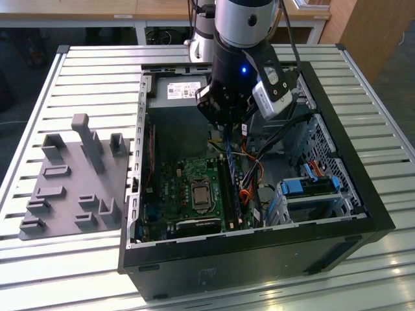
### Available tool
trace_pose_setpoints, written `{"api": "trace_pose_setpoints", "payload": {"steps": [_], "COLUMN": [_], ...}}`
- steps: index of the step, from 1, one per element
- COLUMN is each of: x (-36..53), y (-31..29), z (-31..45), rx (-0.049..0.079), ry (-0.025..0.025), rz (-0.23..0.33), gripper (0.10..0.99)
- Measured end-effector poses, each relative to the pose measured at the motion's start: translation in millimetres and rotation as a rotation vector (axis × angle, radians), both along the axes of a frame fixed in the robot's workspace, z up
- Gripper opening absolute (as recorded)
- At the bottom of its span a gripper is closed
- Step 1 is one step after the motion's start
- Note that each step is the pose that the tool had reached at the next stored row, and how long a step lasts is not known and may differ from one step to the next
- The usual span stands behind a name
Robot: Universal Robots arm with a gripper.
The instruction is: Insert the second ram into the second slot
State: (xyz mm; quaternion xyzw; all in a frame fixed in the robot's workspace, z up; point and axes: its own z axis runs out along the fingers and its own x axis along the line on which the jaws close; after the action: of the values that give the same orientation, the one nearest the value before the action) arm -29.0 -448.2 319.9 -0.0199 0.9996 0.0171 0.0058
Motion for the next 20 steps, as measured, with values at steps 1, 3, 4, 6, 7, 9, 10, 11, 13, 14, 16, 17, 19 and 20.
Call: {"api": "trace_pose_setpoints", "payload": {"steps": [1,3,4,6,7,9,10,11,13,14,16,17,19,20], "x": [0.0,0.0,0.0,0.0,0.0,0.0,0.0,0.0,0.0,0.0,0.0,0.0,0.0,0.0], "y": [0.0,0.0,-0.1,-0.2,-0.3,-0.5,-0.5,-0.6,-0.6,-0.6,-0.6,-0.6,-0.6,-0.6], "z": [-0.4,-1.4,-2.1,-3.9,-4.8,-6.9,-7.8,-8.6,-10.1,-10.7,-12.1,-12.7,-14.1,-14.9], "rx": [0.000,0.001,0.001,0.001,0.001,0.001,0.001,0.001,0.001,0.001,0.001,0.001,0.001,0.001], "ry": [0.0001,0.0010,0.0021,0.0036,0.0039,0.0040,0.0040,0.0040,0.0041,0.0041,0.0041,0.0041,0.0041,0.0041], "rz": [0.000,0.000,0.000,0.000,0.000,0.000,0.000,0.000,0.000,0.000,0.000,0.000,0.000,0.000], "gripper": [0.137,0.137,0.137,0.137,0.137,0.137,0.137,0.137,0.137,0.137,0.137,0.137,0.137,0.137]}}
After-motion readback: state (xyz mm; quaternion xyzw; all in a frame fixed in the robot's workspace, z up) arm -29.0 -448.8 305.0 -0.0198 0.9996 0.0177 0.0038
